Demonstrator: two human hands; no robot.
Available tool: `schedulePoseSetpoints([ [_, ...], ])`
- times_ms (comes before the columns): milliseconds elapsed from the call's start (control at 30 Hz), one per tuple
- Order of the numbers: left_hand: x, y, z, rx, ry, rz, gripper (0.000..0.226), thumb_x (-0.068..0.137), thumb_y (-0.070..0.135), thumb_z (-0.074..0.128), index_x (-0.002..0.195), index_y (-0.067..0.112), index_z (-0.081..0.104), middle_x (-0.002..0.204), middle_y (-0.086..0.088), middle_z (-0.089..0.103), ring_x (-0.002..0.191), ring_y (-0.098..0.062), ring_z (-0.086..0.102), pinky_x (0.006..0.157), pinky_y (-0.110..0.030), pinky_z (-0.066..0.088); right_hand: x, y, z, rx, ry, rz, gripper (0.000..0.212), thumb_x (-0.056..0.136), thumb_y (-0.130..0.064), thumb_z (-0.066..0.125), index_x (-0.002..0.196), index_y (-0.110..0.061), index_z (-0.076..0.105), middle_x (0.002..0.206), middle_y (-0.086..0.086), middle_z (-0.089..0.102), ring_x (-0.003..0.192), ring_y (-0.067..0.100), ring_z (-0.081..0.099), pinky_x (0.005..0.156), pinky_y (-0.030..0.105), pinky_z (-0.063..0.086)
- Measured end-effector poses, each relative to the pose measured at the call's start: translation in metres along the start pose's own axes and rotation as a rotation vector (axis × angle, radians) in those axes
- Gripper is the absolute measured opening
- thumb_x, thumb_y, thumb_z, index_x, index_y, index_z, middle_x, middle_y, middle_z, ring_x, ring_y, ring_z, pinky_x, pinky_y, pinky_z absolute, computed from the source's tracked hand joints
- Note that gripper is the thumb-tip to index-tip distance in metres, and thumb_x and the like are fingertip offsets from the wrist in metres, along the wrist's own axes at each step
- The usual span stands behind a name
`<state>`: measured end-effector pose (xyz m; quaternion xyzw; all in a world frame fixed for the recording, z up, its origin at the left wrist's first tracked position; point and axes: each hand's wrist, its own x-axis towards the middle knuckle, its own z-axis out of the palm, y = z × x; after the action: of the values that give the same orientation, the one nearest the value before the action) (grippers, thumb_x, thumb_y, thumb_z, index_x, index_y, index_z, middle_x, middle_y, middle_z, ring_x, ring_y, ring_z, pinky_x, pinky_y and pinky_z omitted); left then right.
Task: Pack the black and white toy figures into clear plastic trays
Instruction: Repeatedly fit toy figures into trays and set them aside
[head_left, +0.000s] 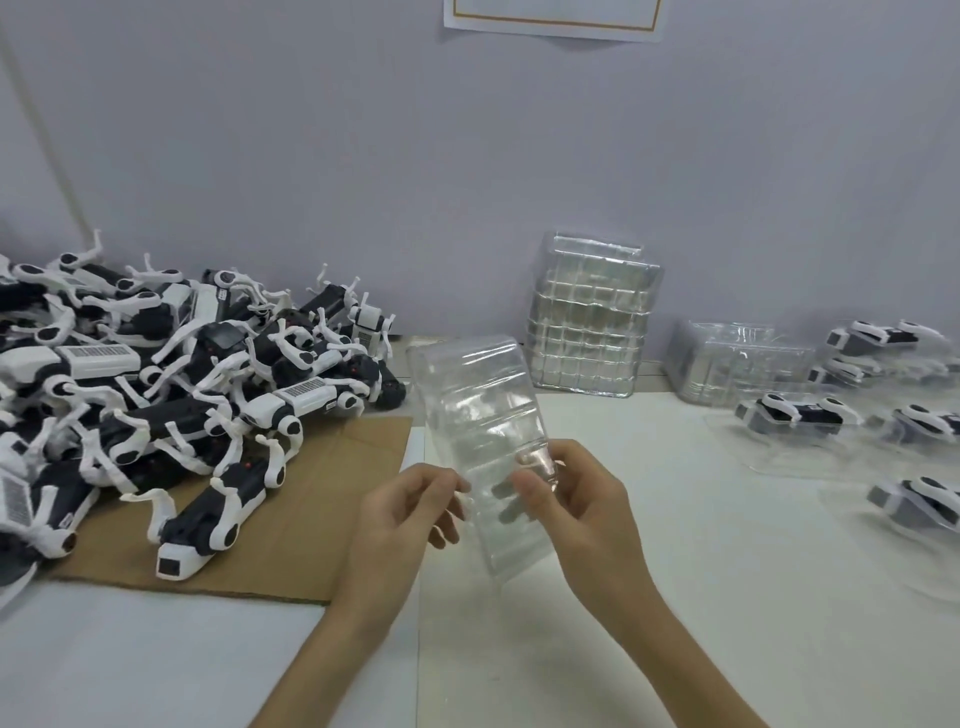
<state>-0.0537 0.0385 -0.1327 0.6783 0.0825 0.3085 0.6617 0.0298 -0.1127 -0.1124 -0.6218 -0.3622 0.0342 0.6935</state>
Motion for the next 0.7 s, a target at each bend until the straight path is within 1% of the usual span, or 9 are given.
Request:
schedulePoseSetpoints([
  [67, -0.002, 0.003, 0.001, 0.01, 0.025, 0.025, 0.027, 0.087, 0.041, 0.058, 0.074, 0.023, 0.074, 0.065, -0.005, 0.055, 0.057, -0.015, 0.049, 0.055, -0.022, 0.042, -0.007, 0.002, 0.004, -0.018, 0.018, 0.021, 0.008, 0.093, -0.01, 0.067, 0.099, -0.012, 0.063, 0.083, 0.004, 0.075, 0.068, 0.023, 0.072, 0.066, 0.019, 0.051],
  [133, -0.003, 0.008, 0.002, -0.074, -0.018, 0.016, 0.031, 0.09, 0.041, 0.053, 0.078, 0.023, 0.076, 0.071, -0.007, 0.06, 0.061, -0.017, 0.052, 0.057, -0.024, 0.044, -0.01, 0.002, 0.006, -0.055, 0.036, 0.017, 0.01, 0.092, -0.012, 0.069, 0.098, -0.017, 0.063, 0.085, 0.0, 0.075, 0.068, 0.021, 0.072, 0.066, 0.021, 0.053],
  [200, -0.003, 0.014, 0.001, -0.184, -0.119, -0.036, 0.038, 0.094, 0.041, 0.048, 0.095, 0.017, 0.078, 0.088, -0.01, 0.072, 0.072, -0.023, 0.063, 0.065, -0.029, 0.052, -0.013, 0.001, 0.006, -0.076, 0.042, 0.015, 0.01, 0.091, -0.014, 0.07, 0.098, -0.018, 0.064, 0.087, -0.002, 0.075, 0.07, 0.018, 0.072, 0.067, 0.021, 0.053],
  [267, -0.003, 0.018, -0.001, -0.265, -0.218, -0.089, 0.046, 0.094, 0.046, 0.045, 0.11, 0.014, 0.074, 0.106, -0.018, 0.073, 0.089, -0.032, 0.07, 0.076, -0.035, 0.056, -0.013, 0.001, 0.006, -0.082, 0.068, 0.004, 0.01, 0.091, -0.015, 0.07, 0.099, -0.018, 0.064, 0.087, -0.004, 0.075, 0.072, 0.014, 0.072, 0.066, 0.017, 0.051],
  [367, -0.006, 0.02, 0.005, -0.27, -0.282, -0.122, 0.036, 0.094, 0.035, 0.053, 0.119, 0.015, 0.07, 0.116, -0.018, 0.071, 0.106, -0.035, 0.069, 0.084, -0.033, 0.057, -0.013, 0.0, 0.005, -0.086, 0.073, 0.006, 0.013, 0.09, -0.015, 0.071, 0.101, -0.018, 0.064, 0.088, -0.004, 0.075, 0.076, 0.012, 0.073, 0.067, 0.015, 0.05],
  [433, -0.008, 0.017, 0.009, -0.271, -0.266, -0.132, 0.031, 0.094, 0.026, 0.054, 0.117, 0.013, 0.071, 0.117, -0.018, 0.071, 0.11, -0.034, 0.067, 0.088, -0.034, 0.057, -0.014, 0.0, 0.005, -0.105, 0.043, 0.011, 0.016, 0.09, -0.016, 0.072, 0.102, -0.018, 0.064, 0.091, -0.005, 0.075, 0.079, 0.012, 0.073, 0.07, 0.019, 0.052],
  [567, -0.01, 0.015, 0.014, -0.276, -0.191, -0.123, 0.024, 0.091, 0.026, 0.059, 0.103, 0.016, 0.077, 0.107, -0.018, 0.074, 0.105, -0.032, 0.07, 0.086, -0.033, 0.057, -0.014, 0.001, 0.004, -0.136, 0.013, 0.012, 0.019, 0.088, -0.019, 0.075, 0.103, -0.016, 0.064, 0.091, -0.002, 0.075, 0.084, 0.018, 0.074, 0.077, 0.037, 0.057],
  [633, -0.01, 0.015, 0.014, -0.271, -0.137, -0.117, 0.015, 0.087, 0.027, 0.069, 0.094, 0.018, 0.079, 0.1, -0.016, 0.076, 0.098, -0.03, 0.072, 0.08, -0.03, 0.058, -0.014, 0.0, 0.004, -0.138, 0.006, 0.005, 0.018, 0.088, -0.018, 0.075, 0.102, -0.017, 0.065, 0.09, -0.001, 0.075, 0.085, 0.018, 0.074, 0.077, 0.038, 0.056],
  [700, -0.011, 0.015, 0.014, -0.273, -0.09, -0.117, 0.015, 0.078, 0.027, 0.072, 0.087, 0.017, 0.08, 0.094, -0.014, 0.077, 0.091, -0.028, 0.074, 0.073, -0.028, 0.059, -0.015, -0.001, 0.005, -0.132, -0.002, -0.012, 0.015, 0.088, -0.018, 0.074, 0.101, -0.021, 0.066, 0.09, -0.004, 0.076, 0.085, 0.016, 0.074, 0.075, 0.031, 0.056],
])
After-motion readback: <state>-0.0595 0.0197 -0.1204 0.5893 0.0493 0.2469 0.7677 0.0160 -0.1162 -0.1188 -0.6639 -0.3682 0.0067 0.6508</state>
